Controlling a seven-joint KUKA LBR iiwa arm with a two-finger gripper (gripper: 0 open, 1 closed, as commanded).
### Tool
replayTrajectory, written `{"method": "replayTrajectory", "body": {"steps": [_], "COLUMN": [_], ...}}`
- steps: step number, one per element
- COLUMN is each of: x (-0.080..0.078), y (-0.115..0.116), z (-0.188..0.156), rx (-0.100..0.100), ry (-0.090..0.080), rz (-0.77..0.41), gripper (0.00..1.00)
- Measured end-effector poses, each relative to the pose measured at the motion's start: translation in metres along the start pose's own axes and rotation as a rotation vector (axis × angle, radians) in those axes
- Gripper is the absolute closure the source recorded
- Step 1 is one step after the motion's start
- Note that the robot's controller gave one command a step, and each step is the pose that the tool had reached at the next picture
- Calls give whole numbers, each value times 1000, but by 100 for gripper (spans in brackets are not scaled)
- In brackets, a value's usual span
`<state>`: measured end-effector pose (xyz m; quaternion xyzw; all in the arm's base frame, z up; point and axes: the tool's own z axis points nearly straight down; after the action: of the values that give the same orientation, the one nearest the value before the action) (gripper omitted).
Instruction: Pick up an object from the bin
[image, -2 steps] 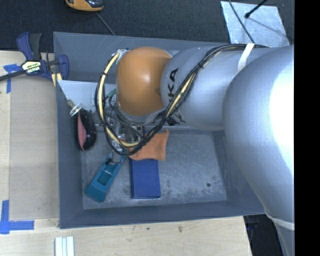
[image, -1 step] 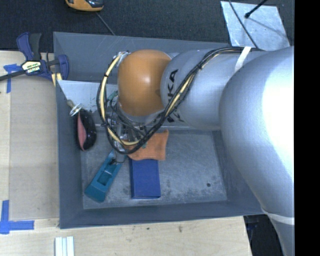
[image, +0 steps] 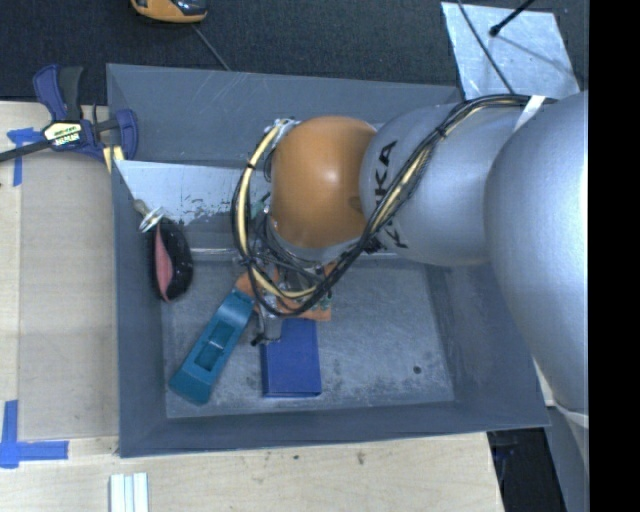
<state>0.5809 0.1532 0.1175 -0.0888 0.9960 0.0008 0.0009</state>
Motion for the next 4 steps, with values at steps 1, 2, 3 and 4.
{"method": "replayTrajectory", "body": {"steps": [1, 2, 3, 4], "x": [22, 9, -23, -23], "y": [-40, -55, -67, -67], "z": [6, 11, 31, 31], "rx": [1, 2, -1, -2], "ry": [-2, -1, -11, -10], "rz": [-34, 58, -41, -41], "gripper": [0, 0, 100, 100]}}
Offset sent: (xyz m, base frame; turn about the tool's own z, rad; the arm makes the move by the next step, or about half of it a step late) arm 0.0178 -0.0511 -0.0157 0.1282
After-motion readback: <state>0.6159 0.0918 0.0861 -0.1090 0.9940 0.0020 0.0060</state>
